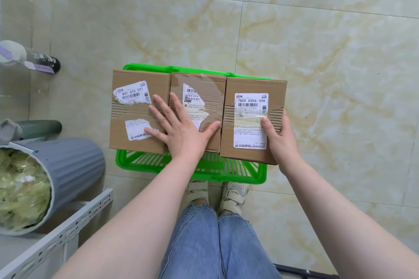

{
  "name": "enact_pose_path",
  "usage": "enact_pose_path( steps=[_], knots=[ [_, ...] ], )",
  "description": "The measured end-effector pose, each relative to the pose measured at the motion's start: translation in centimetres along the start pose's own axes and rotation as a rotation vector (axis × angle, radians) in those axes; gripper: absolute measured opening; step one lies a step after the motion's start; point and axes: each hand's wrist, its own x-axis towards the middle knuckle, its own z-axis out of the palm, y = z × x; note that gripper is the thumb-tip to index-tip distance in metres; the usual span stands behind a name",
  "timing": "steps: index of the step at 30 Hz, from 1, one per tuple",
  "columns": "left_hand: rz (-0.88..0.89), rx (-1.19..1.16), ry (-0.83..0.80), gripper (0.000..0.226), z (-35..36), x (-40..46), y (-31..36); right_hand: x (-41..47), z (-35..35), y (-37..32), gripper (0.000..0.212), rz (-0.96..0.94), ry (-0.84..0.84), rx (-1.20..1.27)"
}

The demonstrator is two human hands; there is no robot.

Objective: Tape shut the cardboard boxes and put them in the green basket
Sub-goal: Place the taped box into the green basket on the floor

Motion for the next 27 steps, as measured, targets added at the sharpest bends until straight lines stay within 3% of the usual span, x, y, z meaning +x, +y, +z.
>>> enact_pose_path(
  steps=[5, 17, 27],
  knots=[
    [0.017, -0.03, 0.041, 0.135, -0.1, 0.0, 0.2, -0.1, -0.4, -0.2, 0.081, -0.022, -0.037, -0.051],
    [0.06, -0.057, 0.063, 0.13, -0.8, 0.0, 0.2, -0.7, -0.4, -0.8, 0.098, 0.025, 0.035, -0.032],
    [0.077, -0.072, -0.011, 0.117, -4.0, -1.2, 0.4, -2.1, -0.7, -3.5, 0.095, 0.079, 0.132, -0.1]
  ],
)
